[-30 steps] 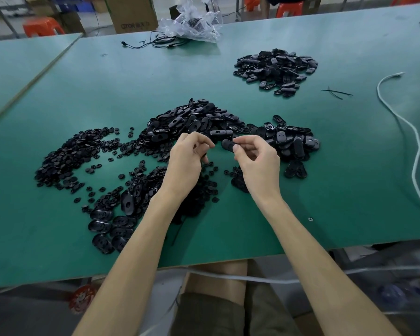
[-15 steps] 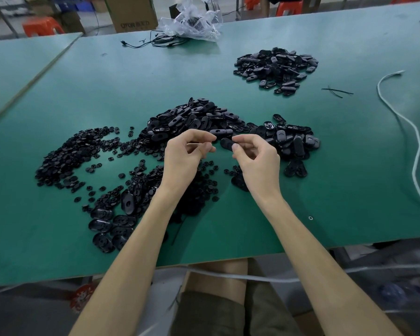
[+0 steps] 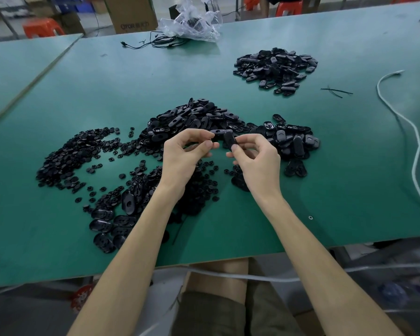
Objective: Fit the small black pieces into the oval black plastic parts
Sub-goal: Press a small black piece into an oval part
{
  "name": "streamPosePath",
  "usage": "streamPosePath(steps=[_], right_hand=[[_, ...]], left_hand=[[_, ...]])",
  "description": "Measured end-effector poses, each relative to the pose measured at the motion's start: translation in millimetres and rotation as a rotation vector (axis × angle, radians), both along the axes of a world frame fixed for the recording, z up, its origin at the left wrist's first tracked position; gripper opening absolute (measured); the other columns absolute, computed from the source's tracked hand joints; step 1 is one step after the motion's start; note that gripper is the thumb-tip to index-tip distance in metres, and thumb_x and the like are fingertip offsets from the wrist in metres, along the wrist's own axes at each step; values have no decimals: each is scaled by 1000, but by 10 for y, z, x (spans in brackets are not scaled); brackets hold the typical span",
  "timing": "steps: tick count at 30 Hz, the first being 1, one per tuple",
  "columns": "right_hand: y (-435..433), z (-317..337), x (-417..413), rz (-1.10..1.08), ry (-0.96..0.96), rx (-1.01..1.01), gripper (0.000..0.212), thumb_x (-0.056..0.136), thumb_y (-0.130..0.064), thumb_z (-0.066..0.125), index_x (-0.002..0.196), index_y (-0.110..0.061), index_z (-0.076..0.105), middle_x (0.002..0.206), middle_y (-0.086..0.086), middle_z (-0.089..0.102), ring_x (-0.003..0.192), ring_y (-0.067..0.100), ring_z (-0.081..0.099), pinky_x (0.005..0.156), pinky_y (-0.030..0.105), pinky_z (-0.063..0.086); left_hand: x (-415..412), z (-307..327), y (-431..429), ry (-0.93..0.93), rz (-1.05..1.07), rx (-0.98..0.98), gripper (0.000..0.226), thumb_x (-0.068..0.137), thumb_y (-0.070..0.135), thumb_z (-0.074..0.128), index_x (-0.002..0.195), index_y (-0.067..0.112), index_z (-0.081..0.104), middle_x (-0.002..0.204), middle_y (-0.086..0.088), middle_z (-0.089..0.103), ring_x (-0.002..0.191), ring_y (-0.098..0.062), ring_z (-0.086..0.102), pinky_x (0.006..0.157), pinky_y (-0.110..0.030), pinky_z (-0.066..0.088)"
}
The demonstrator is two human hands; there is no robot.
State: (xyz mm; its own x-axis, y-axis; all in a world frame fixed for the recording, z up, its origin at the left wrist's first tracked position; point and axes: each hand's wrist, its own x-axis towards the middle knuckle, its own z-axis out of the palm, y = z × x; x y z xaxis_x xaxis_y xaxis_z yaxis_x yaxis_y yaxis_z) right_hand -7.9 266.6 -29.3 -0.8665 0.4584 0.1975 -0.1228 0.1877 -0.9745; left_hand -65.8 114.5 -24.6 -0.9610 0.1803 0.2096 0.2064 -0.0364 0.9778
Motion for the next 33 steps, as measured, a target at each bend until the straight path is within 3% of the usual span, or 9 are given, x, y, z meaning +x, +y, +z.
streamPosePath(steps=[8,12,17,22,27,33], right_hand=[[0,-8,-11,-7,16,4,16,96,-3,70,109,-11,67,95,-2,71,81,11,78,74,36,65],[2,2,-17,7,-6,14,19,94,-7,73,110,-15,68,92,1,74,81,11,78,83,44,63],[4,5,-18,36,-29,39,25,93,-9,75,115,-19,74,94,1,76,89,16,76,88,44,61],[13,-7,-18,45,-4,16,16,93,-7,76,102,-20,73,92,-6,77,87,13,78,86,47,63],[33,-33,-45,51,-13,34,14,92,-10,77,106,-11,73,97,-3,78,90,12,77,90,42,62],[35,-34,-41,102,0,39,13,90,-10,80,99,-17,74,92,-7,79,88,7,77,88,34,63]], left_hand=[[18,14,20,-41,-41,44,16,93,-2,73,109,-3,72,102,-16,75,97,-27,77,81,-30,62],[21,35,13,-85,-28,36,19,90,4,77,109,1,74,102,-17,77,95,-25,77,76,-26,59],[24,48,10,-101,-27,32,20,88,8,81,107,6,76,101,-13,78,97,-25,76,73,-21,54],[36,49,22,-70,-48,15,20,88,6,80,107,3,74,100,-13,77,97,-27,77,74,-22,55],[47,53,43,-88,-70,-11,21,88,10,82,107,6,75,98,-10,78,96,-27,74,75,-26,56],[56,31,68,-100,-60,-36,24,89,11,81,111,6,73,99,-10,78,95,-26,74,75,-26,56]])
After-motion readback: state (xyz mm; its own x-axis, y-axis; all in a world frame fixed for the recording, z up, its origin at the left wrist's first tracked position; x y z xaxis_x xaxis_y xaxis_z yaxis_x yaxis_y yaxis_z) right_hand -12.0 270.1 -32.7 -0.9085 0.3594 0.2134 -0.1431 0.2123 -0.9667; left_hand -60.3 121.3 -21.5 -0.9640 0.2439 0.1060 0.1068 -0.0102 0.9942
